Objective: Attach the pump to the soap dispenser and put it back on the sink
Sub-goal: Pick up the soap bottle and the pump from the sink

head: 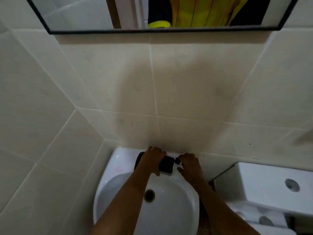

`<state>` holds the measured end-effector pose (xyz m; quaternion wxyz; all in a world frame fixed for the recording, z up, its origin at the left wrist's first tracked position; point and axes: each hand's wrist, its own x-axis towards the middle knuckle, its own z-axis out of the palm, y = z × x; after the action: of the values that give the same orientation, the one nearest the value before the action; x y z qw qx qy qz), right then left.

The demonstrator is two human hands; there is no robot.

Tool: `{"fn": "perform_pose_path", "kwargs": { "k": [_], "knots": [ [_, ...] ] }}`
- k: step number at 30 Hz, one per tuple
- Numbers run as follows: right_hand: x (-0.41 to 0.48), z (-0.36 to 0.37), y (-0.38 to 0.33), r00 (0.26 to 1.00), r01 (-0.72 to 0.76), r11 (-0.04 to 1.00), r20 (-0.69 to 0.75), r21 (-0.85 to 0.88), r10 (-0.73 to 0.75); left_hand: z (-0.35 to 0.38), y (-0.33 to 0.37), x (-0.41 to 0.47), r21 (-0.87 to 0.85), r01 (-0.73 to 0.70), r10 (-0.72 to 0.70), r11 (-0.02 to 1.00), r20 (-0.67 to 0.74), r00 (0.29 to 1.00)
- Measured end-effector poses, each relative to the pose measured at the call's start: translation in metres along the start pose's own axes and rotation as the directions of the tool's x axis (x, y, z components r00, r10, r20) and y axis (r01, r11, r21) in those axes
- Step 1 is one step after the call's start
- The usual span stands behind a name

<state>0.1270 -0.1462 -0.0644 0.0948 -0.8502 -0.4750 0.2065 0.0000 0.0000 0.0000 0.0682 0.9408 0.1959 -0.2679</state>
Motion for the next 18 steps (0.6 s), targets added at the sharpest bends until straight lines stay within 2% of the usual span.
{"fn": "perform_pose_path", "kwargs": {
  "k": [2, 4, 9, 18],
  "knots": [
    [-0.008, 0.001, -0.006, 0.999, -0.006, 1.0, -0.039, -0.022, 0.005, 0.003, 0.005, -0.006, 0.065, 0.013, -0.014, 0.998, 0.008, 1.0],
    [0.005, 0.019, 0.005, 0.998, -0.067, 0.997, -0.014, -0.03, 0.066, 0.017, 0.006, 0.019, 0.054, 0.012, -0.016, 0.998, 0.073, 0.997],
    [0.008, 0.02, -0.003, 0.984, -0.093, 0.995, -0.157, -0.034, 0.087, 0.014, 0.005, 0.02, 0.064, 0.014, -0.015, 0.998, 0.016, 1.0],
    [0.005, 0.02, 0.01, 0.974, -0.09, 0.993, -0.214, -0.074, 0.073, 0.014, 0.009, 0.024, 0.008, 0.059, -0.059, 0.998, -0.027, 0.998]
  ]
}}
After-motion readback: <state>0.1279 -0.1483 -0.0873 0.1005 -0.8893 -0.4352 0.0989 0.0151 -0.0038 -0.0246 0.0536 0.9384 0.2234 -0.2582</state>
